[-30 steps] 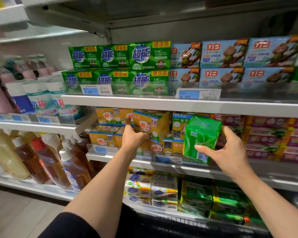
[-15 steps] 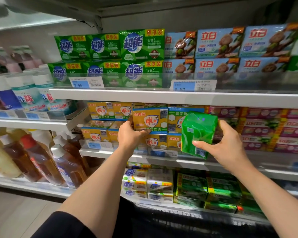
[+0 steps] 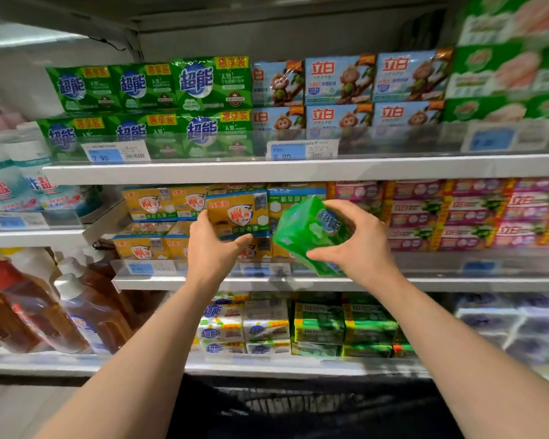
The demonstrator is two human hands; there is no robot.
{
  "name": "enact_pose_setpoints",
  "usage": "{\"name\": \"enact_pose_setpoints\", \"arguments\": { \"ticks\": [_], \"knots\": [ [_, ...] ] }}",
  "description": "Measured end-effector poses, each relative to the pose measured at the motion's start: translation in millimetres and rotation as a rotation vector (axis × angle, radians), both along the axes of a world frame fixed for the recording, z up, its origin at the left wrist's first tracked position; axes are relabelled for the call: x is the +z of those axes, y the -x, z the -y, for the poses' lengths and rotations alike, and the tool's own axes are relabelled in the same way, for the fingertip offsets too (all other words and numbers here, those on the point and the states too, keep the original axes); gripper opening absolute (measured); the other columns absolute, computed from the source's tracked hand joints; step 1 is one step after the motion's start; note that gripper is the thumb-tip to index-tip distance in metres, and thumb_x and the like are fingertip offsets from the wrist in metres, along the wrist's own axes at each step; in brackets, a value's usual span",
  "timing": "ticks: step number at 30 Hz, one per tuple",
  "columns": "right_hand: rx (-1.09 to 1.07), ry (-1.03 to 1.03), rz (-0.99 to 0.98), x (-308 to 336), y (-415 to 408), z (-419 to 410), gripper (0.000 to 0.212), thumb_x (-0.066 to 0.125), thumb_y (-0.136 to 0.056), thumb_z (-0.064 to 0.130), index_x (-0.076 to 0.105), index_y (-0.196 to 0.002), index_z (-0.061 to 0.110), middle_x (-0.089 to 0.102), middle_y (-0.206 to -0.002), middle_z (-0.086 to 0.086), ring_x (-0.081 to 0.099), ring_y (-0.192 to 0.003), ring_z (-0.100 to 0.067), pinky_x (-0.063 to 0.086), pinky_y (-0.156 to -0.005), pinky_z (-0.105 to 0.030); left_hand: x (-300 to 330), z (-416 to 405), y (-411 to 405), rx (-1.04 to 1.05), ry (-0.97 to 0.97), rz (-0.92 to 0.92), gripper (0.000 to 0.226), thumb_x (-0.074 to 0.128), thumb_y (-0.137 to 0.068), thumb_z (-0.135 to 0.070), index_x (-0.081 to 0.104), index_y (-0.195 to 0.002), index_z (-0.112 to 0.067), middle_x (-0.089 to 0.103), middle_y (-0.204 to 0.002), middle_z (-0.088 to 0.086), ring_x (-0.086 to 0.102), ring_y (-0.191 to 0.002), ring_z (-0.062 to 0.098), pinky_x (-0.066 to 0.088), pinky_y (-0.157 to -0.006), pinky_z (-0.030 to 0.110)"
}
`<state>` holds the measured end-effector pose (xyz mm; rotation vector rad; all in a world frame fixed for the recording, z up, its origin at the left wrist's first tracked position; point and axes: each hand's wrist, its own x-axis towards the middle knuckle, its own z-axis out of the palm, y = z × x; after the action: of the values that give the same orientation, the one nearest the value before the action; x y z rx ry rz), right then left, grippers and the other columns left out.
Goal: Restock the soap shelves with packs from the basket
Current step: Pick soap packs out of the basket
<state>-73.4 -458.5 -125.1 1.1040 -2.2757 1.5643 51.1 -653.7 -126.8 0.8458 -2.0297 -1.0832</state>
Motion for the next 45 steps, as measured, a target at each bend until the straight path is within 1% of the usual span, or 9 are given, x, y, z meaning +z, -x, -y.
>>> {"name": "enact_pose_setpoints", "arguments": {
  "ticks": [3,8,12,20,23,26,32,39,45],
  "knots": [
    [0.026,-0.04,-0.107,-0.2,-17.1,-4.2,0.077,0.091,-0.051,0.017,0.063,-0.121,0.033,0.057,-0.101,0.015,0.056,-0.096,-0.011,0.046,-0.082,-0.022,3.7,-19.3,-10.4,-0.046,-0.031,0.011,0.074,0.078,-0.08,-0.03,0.039,-0.142,-0.017,0.049,-0.137,0.003,0.05,-0.123,0.019,0.042,-0.107,0.045],
    [0.037,-0.044,-0.431,-6.4,-34.8,-9.0,0.075,0.082,-0.051,-0.005,0.065,-0.119,0.021,0.065,-0.109,0.008,0.05,-0.099,-0.012,0.047,-0.078,-0.024,14.7,-66.5,-23.0,-0.432,-0.314,0.037,0.06,0.058,-0.073,-0.063,0.064,-0.11,-0.016,0.073,-0.099,-0.001,0.069,-0.093,0.015,0.058,-0.084,0.035],
    [0.046,-0.089,-0.494,-8.3,-36.1,-24.1,0.076,0.085,-0.049,0.001,0.065,-0.12,0.019,0.065,-0.11,0.007,0.051,-0.102,-0.013,0.05,-0.085,-0.033,11.6,-83.9,-11.4,-0.473,-0.294,0.06,0.037,0.074,-0.077,-0.046,0.069,-0.099,-0.016,0.074,-0.094,0.0,0.07,-0.092,0.015,0.059,-0.082,0.039],
    [0.137,-0.292,0.204,7.1,2.6,-92.7,0.083,0.088,-0.057,0.038,0.054,-0.132,0.026,0.054,-0.128,0.009,0.05,-0.118,-0.008,0.042,-0.083,-0.01,3.2,-106.0,15.9,-0.579,-0.317,0.021,0.02,0.073,-0.084,-0.031,0.054,-0.082,-0.026,0.063,-0.089,-0.007,0.059,-0.088,0.008,0.047,-0.076,0.021],
    [0.142,-0.438,0.295,5.1,14.2,-115.1,0.096,0.085,-0.044,0.047,0.052,-0.132,0.029,0.048,-0.139,0.008,0.043,-0.129,-0.012,0.041,-0.104,-0.033,-9.2,-111.4,30.7,-0.67,-0.316,0.077,0.038,0.078,-0.076,-0.04,0.064,-0.103,-0.017,0.071,-0.105,0.001,0.065,-0.104,0.018,0.051,-0.083,0.029],
    [0.105,-0.502,0.348,-10.9,22.0,-130.3,0.094,0.09,-0.049,0.035,0.051,-0.133,0.024,0.049,-0.136,0.005,0.043,-0.127,-0.013,0.039,-0.106,-0.035,-32.4,-126.0,43.8,-0.729,-0.381,0.131,0.073,0.087,-0.061,-0.05,0.061,-0.118,-0.013,0.069,-0.116,0.004,0.064,-0.11,0.021,0.05,-0.095,0.038],
    [-0.073,-0.54,0.365,-61.0,21.3,-160.7,0.086,0.096,-0.043,0.016,0.059,-0.12,0.01,0.063,-0.113,-0.003,0.057,-0.106,-0.019,0.048,-0.091,-0.032,-76.2,-161.9,51.6,-0.835,-0.475,0.177,0.056,0.082,-0.07,-0.002,0.058,-0.121,-0.003,0.068,-0.115,0.009,0.065,-0.105,0.019,0.054,-0.086,0.026],
    [-0.307,-0.38,0.211,-89.5,8.9,-171.9,0.086,0.097,-0.039,0.019,0.055,-0.114,0.01,0.05,-0.108,-0.001,0.054,-0.1,-0.021,0.047,-0.087,-0.033,-76.0,-174.9,69.3,-0.711,-0.383,0.299,0.077,0.086,-0.056,0.009,0.055,-0.125,0.0,0.067,-0.114,0.017,0.064,-0.106,0.03,0.053,-0.092,0.047],
    [-0.373,-0.157,-0.065,-49.4,-6.6,-151.4,0.08,0.097,-0.04,0.028,0.058,-0.109,0.012,0.047,-0.101,0.004,0.049,-0.086,-0.009,0.035,-0.072,-0.015,-30.1,-170.2,55.5,-0.465,0.008,-0.054,0.061,0.075,-0.065,0.002,0.056,-0.121,-0.011,0.061,-0.121,0.003,0.059,-0.112,0.019,0.051,-0.094,0.039]
  ]
}}
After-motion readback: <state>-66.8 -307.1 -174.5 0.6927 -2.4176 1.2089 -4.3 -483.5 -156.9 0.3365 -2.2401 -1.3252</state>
